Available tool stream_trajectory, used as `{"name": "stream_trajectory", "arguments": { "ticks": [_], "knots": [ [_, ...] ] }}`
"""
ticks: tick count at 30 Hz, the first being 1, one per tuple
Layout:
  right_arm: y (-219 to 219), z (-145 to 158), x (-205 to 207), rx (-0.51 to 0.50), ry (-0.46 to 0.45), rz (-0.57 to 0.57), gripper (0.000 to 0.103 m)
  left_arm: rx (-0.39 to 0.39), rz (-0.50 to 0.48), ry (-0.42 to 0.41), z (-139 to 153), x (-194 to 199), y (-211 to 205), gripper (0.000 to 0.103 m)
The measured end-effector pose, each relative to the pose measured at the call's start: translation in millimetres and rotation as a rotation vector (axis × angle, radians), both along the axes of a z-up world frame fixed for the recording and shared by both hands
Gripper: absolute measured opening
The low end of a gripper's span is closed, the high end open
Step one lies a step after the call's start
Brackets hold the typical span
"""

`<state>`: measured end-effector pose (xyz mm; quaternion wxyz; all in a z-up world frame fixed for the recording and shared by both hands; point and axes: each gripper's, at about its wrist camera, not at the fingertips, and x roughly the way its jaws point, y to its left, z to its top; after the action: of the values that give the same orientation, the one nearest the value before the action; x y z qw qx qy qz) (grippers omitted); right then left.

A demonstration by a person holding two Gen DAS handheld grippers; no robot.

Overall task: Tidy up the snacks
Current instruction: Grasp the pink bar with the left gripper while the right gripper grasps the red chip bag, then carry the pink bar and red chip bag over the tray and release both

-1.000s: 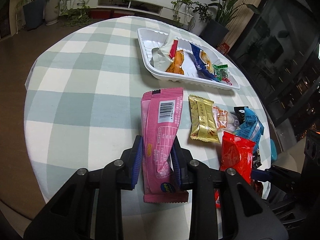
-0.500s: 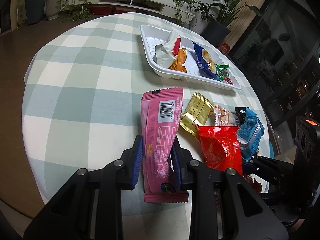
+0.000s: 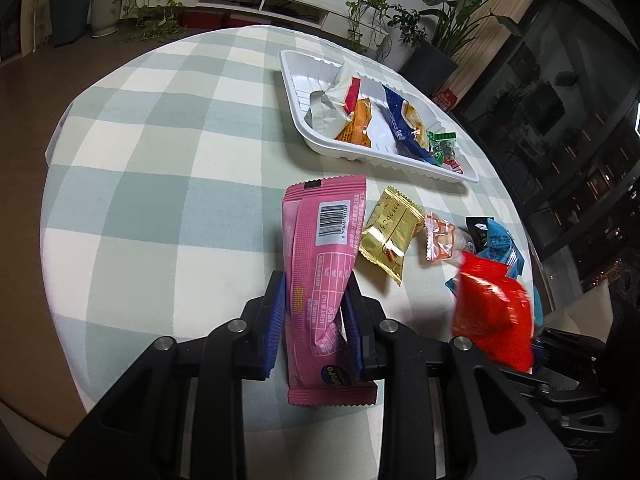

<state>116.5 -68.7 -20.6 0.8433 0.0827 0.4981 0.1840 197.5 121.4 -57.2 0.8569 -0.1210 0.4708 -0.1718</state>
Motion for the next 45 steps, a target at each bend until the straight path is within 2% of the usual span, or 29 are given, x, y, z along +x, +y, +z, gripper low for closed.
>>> {"name": "stream_trajectory", "arguments": {
  "ticks": [4,9,13,18,24,29,33,36,39,41,45],
  "knots": [
    [-20.9,16.2,-13.0,0.111,-0.057,-0.002,0.035,-0.017,0.005,-0.016,3.2,-2.2,2.9,0.025],
    [-57.2,30.7,-11.2,0.163,-0.096,-0.075,0.035,-0.053,0.009,-0.051,10.7,-6.9,5.7,0.025],
    [-91.8,39.6,-4.3,0.172,-0.127,-0.155,0.035,-0.092,0.010,-0.092,19.4,-10.9,7.7,0.025],
    [-145.2,49.9,14.0,0.153,-0.155,-0.269,0.035,-0.134,0.023,-0.083,27.1,-2.5,10.6,0.025],
    [-185.3,79.3,45.9,0.126,-0.227,-0.342,0.035,-0.072,0.011,-0.128,71.5,39.1,2.6,0.025],
    [-174.2,105.6,92.1,0.096,-0.280,-0.286,0.035,0.034,-0.039,-0.148,109.8,97.6,-24.6,0.025],
    [-148.2,107.6,137.7,0.101,-0.251,-0.217,0.035,0.059,-0.075,-0.129,119.1,140.9,-47.3,0.025],
    [-124.2,99.0,171.7,0.099,-0.212,-0.177,0.035,0.111,-0.095,-0.093,112.1,175.0,-63.5,0.025],
    [-103.8,87.7,193.2,0.085,-0.185,-0.142,0.035,0.127,-0.086,-0.057,96.1,203.1,-68.8,0.025],
    [-94.0,77.5,204.8,0.069,-0.159,-0.123,0.035,0.119,-0.078,-0.037,85.1,217.1,-69.0,0.025],
    [-76.8,48.7,226.3,0.008,-0.098,-0.099,0.035,0.163,-0.086,-0.010,62.2,233.8,-73.8,0.025]
  ]
}}
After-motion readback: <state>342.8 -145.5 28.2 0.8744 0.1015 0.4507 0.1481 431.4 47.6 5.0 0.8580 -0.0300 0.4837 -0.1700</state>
